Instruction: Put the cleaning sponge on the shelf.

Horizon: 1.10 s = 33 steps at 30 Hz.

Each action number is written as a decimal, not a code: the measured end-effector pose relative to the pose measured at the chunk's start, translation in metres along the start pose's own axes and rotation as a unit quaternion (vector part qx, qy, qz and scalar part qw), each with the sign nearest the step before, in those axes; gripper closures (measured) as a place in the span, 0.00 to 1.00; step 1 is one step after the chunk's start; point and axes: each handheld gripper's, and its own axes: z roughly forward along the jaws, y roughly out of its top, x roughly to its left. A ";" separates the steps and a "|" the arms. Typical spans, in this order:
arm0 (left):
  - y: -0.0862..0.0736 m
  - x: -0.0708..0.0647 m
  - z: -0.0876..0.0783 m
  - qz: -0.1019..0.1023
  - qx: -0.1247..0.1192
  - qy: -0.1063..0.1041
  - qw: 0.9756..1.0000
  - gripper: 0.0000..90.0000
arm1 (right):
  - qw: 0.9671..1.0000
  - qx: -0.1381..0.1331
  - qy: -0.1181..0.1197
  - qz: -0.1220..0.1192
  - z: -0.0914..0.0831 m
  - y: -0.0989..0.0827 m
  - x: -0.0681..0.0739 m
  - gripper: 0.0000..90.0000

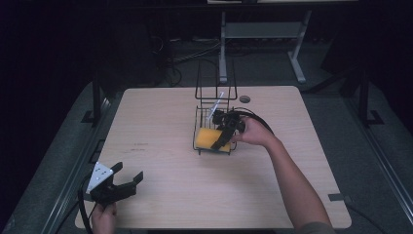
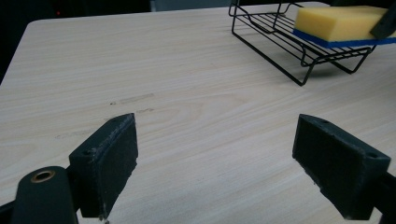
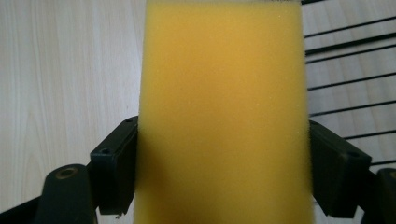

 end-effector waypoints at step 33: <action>0.000 0.000 -0.001 0.002 0.002 0.003 1.000 0.15 | 1.000 -0.001 -0.010 0.022 0.007 -0.001 -0.032 0.24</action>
